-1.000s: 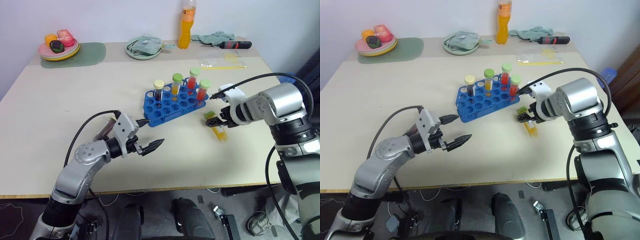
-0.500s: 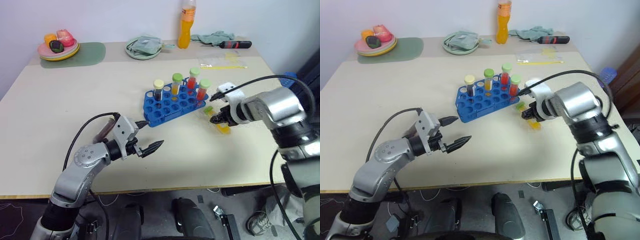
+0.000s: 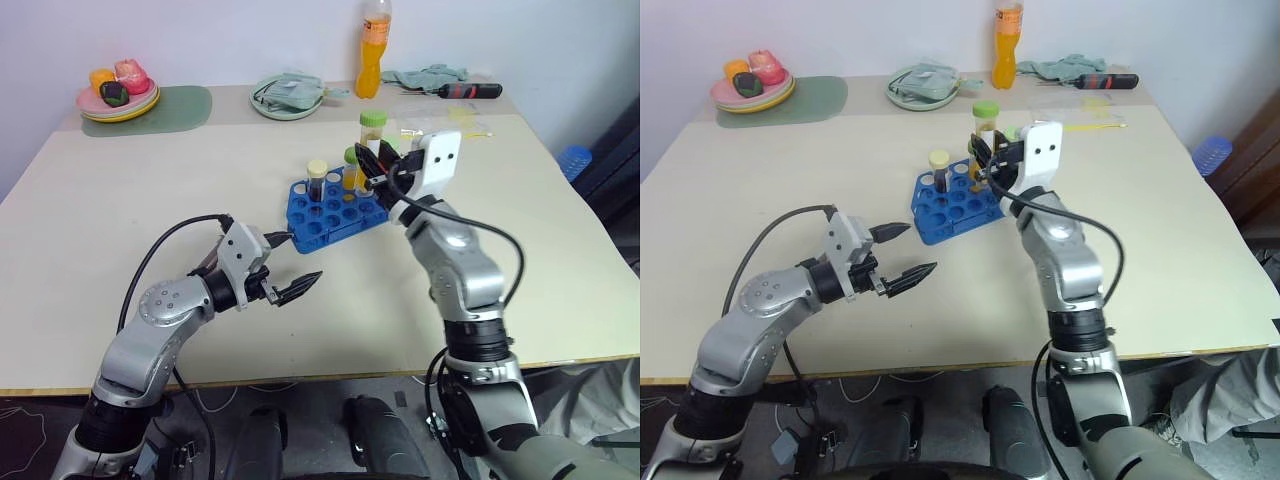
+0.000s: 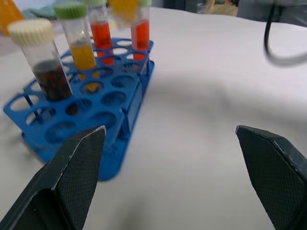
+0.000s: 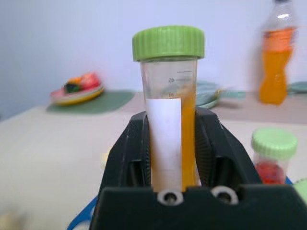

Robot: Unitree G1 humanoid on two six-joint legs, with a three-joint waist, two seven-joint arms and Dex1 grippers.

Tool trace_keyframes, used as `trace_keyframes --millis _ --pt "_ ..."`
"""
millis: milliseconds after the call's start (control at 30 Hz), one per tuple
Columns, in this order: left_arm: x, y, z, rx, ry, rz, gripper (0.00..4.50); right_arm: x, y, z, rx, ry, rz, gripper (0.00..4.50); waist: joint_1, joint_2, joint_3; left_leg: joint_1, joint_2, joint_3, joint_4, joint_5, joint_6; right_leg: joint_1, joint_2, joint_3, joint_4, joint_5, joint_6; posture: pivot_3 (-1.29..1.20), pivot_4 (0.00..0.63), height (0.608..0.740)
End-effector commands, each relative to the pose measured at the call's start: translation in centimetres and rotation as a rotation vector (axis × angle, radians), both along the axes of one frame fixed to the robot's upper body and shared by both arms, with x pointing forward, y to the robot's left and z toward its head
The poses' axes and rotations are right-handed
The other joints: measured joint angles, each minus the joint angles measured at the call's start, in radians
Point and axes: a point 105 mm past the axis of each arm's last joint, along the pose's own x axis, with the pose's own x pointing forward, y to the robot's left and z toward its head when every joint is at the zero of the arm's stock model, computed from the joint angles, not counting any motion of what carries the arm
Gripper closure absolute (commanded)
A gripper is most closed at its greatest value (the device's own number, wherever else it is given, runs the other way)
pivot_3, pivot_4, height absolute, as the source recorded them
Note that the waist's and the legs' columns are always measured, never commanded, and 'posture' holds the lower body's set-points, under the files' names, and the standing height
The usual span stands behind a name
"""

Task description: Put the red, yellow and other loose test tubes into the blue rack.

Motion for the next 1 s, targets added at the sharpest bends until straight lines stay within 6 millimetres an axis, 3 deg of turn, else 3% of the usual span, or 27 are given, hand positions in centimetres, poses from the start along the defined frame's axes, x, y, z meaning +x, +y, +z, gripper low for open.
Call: trace_keyframes --millis 33,600,1000 --pt "-0.3 -0.1 0.8 0.002 -0.032 -0.018 0.00 0.5 -0.7 0.3 0.007 -0.070 -0.053 3.73 0.001 0.000 0.000 0.000 0.000 0.000 0.000 0.000 0.000 0.000 0.000 0.000 0.000 0.000 0.000 0.00 0.150 0.740" --pt "-0.7 -0.1 0.7 -0.002 -0.024 -0.014 0.00 2.4 -0.3 -2.8 0.017 -0.012 -0.072 3.73 -0.002 0.000 0.000 0.001 0.000 0.000 0.000 0.000 0.000 0.000 0.000 0.000 0.001 0.000 0.000 0.00 0.150 0.740" --pt "-1.0 -0.3 0.7 -0.004 -0.019 -0.018 0.00 1.4 0.4 -4.3 0.065 -0.074 -0.041 3.73 -0.017 0.000 0.000 0.001 0.000 0.000 0.000 0.000 0.000 0.000 0.000 0.000 0.001 0.000 0.000 0.00 0.150 0.740"
